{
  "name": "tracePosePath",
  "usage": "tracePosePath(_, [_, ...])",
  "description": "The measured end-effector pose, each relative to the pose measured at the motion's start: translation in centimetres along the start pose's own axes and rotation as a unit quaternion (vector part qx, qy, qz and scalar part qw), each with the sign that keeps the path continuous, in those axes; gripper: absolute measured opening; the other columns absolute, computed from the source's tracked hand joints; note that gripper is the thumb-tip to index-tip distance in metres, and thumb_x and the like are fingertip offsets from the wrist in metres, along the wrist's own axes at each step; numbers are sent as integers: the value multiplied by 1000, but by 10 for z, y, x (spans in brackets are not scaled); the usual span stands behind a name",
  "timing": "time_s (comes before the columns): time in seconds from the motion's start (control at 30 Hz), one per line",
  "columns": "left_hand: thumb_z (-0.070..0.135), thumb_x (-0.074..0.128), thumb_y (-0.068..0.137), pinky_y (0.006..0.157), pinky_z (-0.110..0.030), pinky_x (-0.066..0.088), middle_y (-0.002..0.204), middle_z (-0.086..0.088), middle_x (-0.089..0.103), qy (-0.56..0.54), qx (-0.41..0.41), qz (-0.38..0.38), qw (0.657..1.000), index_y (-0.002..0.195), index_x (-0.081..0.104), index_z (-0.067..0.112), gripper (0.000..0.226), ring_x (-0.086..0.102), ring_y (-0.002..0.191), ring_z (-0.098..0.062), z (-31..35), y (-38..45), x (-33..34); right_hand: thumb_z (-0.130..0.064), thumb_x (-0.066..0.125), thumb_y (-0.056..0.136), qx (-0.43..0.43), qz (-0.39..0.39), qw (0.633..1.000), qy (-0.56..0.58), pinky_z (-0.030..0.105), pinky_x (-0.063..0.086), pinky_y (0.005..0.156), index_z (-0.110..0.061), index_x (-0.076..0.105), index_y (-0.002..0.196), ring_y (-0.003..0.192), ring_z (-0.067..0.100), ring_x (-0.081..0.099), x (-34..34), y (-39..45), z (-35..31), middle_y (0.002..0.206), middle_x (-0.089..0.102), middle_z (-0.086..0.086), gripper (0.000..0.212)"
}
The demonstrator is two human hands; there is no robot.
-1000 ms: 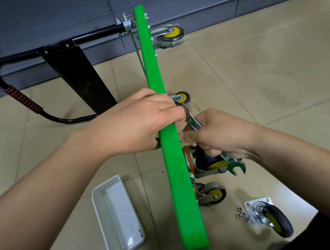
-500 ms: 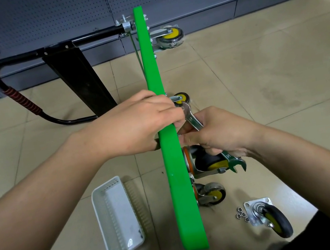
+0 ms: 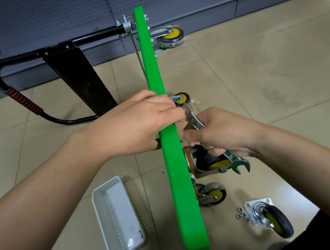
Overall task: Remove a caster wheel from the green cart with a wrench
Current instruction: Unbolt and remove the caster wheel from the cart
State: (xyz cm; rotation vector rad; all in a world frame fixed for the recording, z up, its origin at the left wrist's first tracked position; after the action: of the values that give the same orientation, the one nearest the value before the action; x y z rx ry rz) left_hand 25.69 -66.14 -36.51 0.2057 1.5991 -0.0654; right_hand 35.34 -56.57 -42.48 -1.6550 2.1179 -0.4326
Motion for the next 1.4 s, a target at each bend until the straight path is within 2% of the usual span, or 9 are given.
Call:
tracePosePath(0.07, [16,79,71,104,-41,41,101,16,62,-1,-1,1,1000,103,53,30,44,55,115,-10,0,0,0,-8,67,96,-11,-5,1000,-10,18,21,35,0,66,94,35,9,30,-1,1,-1,71,58,16,8])
tracePosePath(0.13, [17,79,71,104,-40,40,101,16,62,2,-1,0,1000,103,53,30,43,55,115,-10,0,0,0,-3,68,94,-18,1,1000,-11,17,22,33,6,66,102,35,9,30,-2,3,0,74,55,20,13])
tracePosePath(0.3, [19,82,70,104,-40,41,102,16,63,6,1,3,1000,104,54,29,44,56,116,-10,-1,0,1,1,68,92,-39,5,999,-9,16,22,33,12,64,105,34,8,34,0,4,0,74,54,22,17])
tracePosePath(0.63, [17,82,70,104,-41,41,102,14,64,5,12,8,1000,104,55,29,45,57,115,-12,0,-2,0,-3,63,96,-40,19,999,-31,19,23,37,7,63,94,36,11,29,1,3,-3,64,50,12,10])
tracePosePath(0.77, [17,82,70,104,-39,41,102,15,64,11,13,6,1000,105,55,29,46,56,116,-11,-1,-2,0,-3,61,98,-11,10,1000,11,17,19,36,-9,53,72,34,7,29,5,6,0,53,45,3,28])
tracePosePath(0.97, [18,82,71,104,-39,41,104,15,64,7,18,13,1000,107,57,28,45,57,116,-12,-2,-2,0,-4,59,99,27,0,998,61,16,17,34,-7,51,65,30,5,26,7,6,2,37,44,-6,35])
tracePosePath(1.23, [13,81,74,110,-39,41,123,9,63,2,21,35,999,117,60,23,48,51,130,-14,-1,-7,3,-9,63,98,61,8,997,43,16,19,32,-3,53,77,29,7,30,-1,1,-6,46,47,1,24])
tracePosePath(1.33, [17,83,77,112,-43,42,139,2,54,9,9,44,999,132,58,20,61,42,139,-22,-2,-13,2,-6,63,96,47,43,998,8,17,19,34,-6,50,73,32,11,25,-11,-2,-14,41,43,0,26])
tracePosePath(1.4, [23,84,77,110,-44,43,143,-1,49,10,-24,47,999,143,50,19,74,41,138,-25,-5,-23,-5,-5,65,90,36,63,997,-3,18,20,36,-7,51,71,37,16,25,-14,-6,-22,57,42,10,24])
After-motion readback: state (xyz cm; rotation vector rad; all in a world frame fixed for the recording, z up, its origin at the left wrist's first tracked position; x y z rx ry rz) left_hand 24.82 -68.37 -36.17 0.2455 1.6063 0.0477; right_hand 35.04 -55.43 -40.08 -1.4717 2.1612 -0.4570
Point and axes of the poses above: each hand's wrist, its own y-axis towards the middle knuckle, its own x-axis out of the palm, z = x × y, the point moved 6 cm from there along y, towards the middle knuckle
